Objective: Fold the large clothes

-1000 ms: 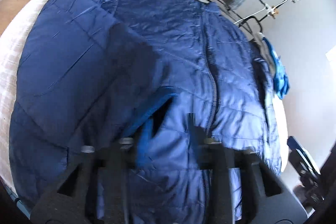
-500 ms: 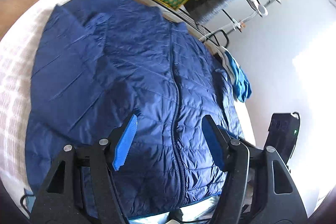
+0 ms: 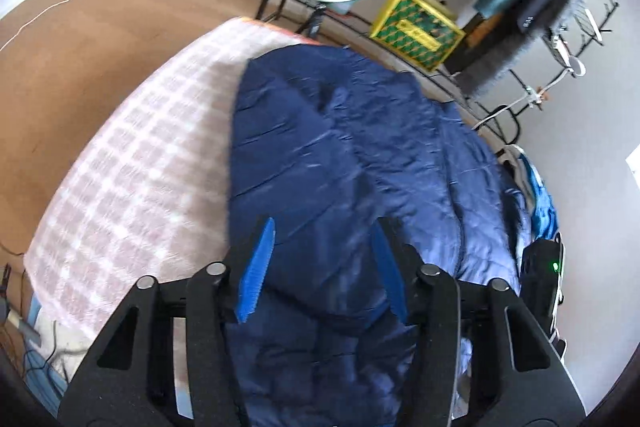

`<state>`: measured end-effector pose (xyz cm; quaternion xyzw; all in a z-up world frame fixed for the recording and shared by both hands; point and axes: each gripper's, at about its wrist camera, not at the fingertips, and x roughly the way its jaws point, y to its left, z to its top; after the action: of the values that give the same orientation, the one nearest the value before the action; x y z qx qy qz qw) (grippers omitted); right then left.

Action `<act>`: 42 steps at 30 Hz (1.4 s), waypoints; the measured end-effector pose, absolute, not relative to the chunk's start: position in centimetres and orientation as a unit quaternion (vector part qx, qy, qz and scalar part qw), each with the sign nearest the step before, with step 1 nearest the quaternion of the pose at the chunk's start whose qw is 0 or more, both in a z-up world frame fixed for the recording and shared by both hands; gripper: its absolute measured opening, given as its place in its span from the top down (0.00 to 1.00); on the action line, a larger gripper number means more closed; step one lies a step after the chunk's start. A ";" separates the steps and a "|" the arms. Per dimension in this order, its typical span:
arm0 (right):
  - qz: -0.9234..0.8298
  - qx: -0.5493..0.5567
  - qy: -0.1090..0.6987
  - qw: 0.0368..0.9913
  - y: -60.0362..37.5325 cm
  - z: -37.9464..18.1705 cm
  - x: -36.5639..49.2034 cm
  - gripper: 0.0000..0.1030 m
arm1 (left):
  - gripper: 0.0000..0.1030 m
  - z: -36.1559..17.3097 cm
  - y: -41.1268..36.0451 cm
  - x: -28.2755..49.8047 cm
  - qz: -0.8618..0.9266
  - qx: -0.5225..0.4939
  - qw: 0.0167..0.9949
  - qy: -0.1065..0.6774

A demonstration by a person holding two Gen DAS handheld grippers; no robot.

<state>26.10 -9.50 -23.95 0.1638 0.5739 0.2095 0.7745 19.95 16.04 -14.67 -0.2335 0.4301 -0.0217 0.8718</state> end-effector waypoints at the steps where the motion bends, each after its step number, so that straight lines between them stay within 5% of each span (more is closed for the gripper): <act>1: 0.206 0.167 0.577 0.772 -9.3 -24.4 26.2 0.40 | 0.53 -15.1 16.6 19.9 -0.014 -0.229 0.871 0.434; 5: 0.196 0.153 0.577 0.778 -8.3 -25.1 27.0 0.47 | 0.53 -16.0 17.9 19.2 -0.009 -0.230 0.867 0.442; 7: 0.199 0.147 0.580 0.776 -8.0 -25.1 28.0 0.84 | 0.53 -16.3 18.6 19.2 -0.010 -0.244 0.862 0.445; 9: 0.210 0.148 0.581 0.772 -8.4 -24.7 28.9 0.93 | 0.53 -16.1 18.6 19.3 -0.009 -0.246 0.860 0.446; 16: 0.230 0.085 0.525 0.815 -9.1 -20.0 32.4 0.95 | 0.53 -13.1 17.7 21.1 -0.013 -0.145 0.904 0.402; 31: 0.169 0.032 0.432 0.885 -16.9 -12.7 45.8 0.95 | 0.53 -19.5 16.3 31.4 -0.025 -0.136 0.895 0.424; 42: 0.036 0.138 0.445 0.884 -32.0 -16.9 50.1 0.95 | 0.53 -20.3 9.3 39.3 -0.054 -0.061 0.895 0.438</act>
<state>50.10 -32.01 -16.94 0.1379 0.4454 0.0361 0.8839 39.27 9.30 -20.29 -0.0608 0.4382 -0.0545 0.8952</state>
